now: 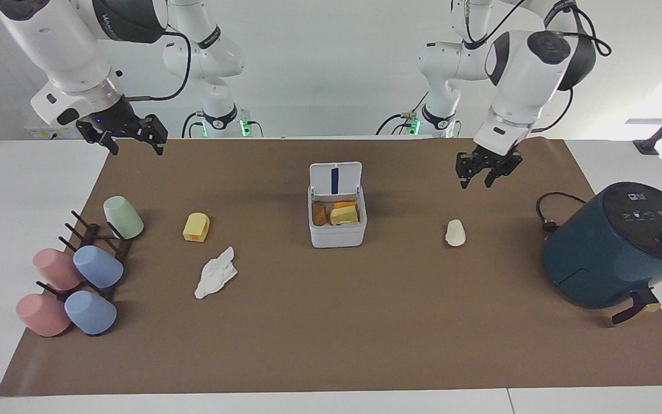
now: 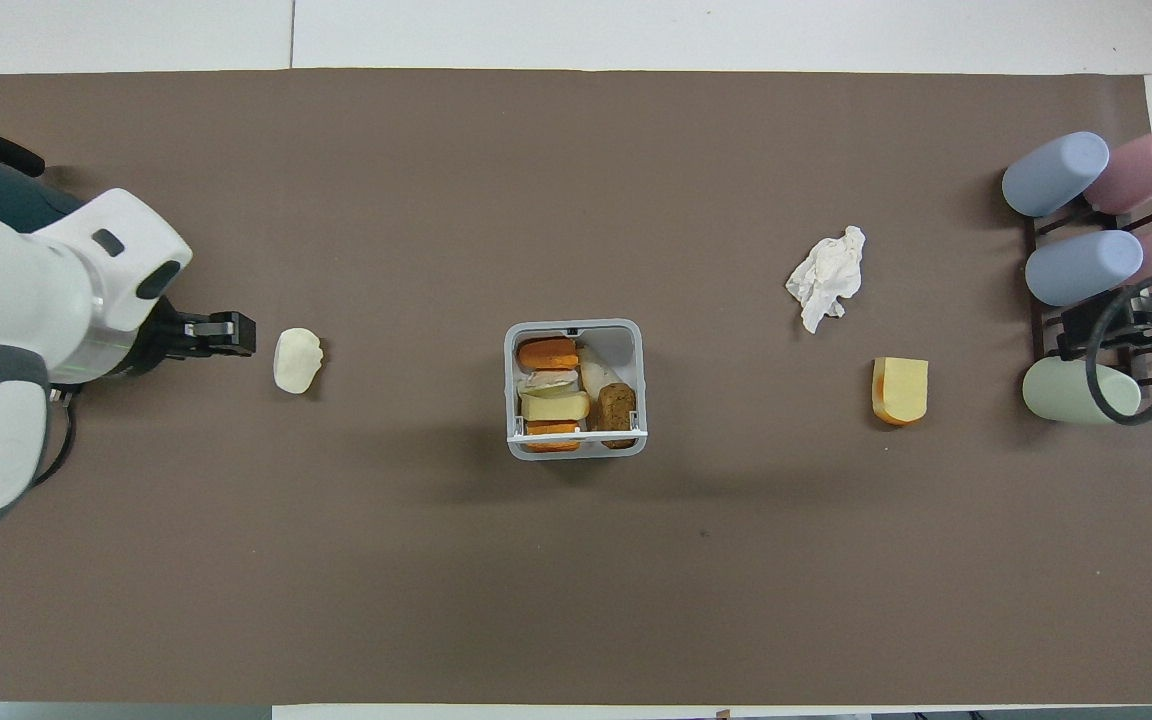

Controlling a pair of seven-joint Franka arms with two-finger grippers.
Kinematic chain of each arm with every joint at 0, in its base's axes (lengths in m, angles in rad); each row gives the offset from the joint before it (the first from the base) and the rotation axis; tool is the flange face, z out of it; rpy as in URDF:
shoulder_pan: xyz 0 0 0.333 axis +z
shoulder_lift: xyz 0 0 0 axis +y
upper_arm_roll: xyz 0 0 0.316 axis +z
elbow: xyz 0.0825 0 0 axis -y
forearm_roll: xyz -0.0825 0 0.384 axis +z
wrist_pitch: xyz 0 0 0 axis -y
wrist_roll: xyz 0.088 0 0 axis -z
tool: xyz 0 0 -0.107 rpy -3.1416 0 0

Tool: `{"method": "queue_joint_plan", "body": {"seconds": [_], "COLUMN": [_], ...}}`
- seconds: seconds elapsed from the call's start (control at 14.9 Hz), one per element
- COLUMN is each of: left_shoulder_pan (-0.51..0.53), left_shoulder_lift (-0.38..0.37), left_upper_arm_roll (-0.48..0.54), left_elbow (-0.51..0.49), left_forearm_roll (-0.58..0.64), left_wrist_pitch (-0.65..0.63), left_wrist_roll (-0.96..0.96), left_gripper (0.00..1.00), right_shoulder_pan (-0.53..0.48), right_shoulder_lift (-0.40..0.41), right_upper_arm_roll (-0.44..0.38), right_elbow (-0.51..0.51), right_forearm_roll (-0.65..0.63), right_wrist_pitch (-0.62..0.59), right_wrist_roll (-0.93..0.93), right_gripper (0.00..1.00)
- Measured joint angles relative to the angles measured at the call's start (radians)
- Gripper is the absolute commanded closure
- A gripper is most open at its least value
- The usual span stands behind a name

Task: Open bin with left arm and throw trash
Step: 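Lift the lid off the bin and carry it away with the left gripper, then reach and grasp the cream-white lump with the left gripper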

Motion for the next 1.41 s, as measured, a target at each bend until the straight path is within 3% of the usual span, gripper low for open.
{"method": "queue_joint_plan", "body": {"seconds": [0.27, 0.47, 0.8, 1.0, 1.27, 1.41], "left_shoulder_pan": [0.066, 0.072, 0.077, 0.073, 0.06, 0.04], "left_shoulder_lift": [0.004, 0.029, 0.164, 0.217, 0.225, 0.224], "left_upper_arm_roll": [0.0, -0.002, -0.002, -0.01, -0.022, -0.024], "left_elbow": [0.111, 0.13, 0.119, 0.011, -0.168, -0.221], "left_forearm_roll": [0.0, 0.0, 0.0, 0.0, 0.0, 0.0], "left_wrist_pitch": [-0.097, -0.098, 0.016, 0.192, 0.377, 0.435], "left_wrist_roll": [0.067, 0.068, 0.069, 0.07, 0.072, 0.072], "left_gripper": [0.0, 0.0, 0.0, 0.0, 0.0, 0.2], "right_shoulder_pan": [0.0, 0.0, 0.0, 0.0, 0.002, 0.002], "right_shoulder_lift": [0.0, 0.0, 0.0, 0.0, 0.0, 0.0], "right_upper_arm_roll": [0.0, 0.0, 0.0, 0.001, 0.003, 0.002], "right_elbow": [0.004, 0.005, 0.006, 0.006, 0.006, 0.006], "right_forearm_roll": [0.001, 0.002, 0.002, 0.003, 0.003, 0.003], "right_wrist_pitch": [0.002, 0.002, 0.009, 0.021, 0.022, 0.022], "right_wrist_roll": [0.0, 0.0, 0.0, 0.0, 0.0, 0.0], "right_gripper": [0.0, 0.0, 0.0, 0.0, 0.0, 0.0]}}
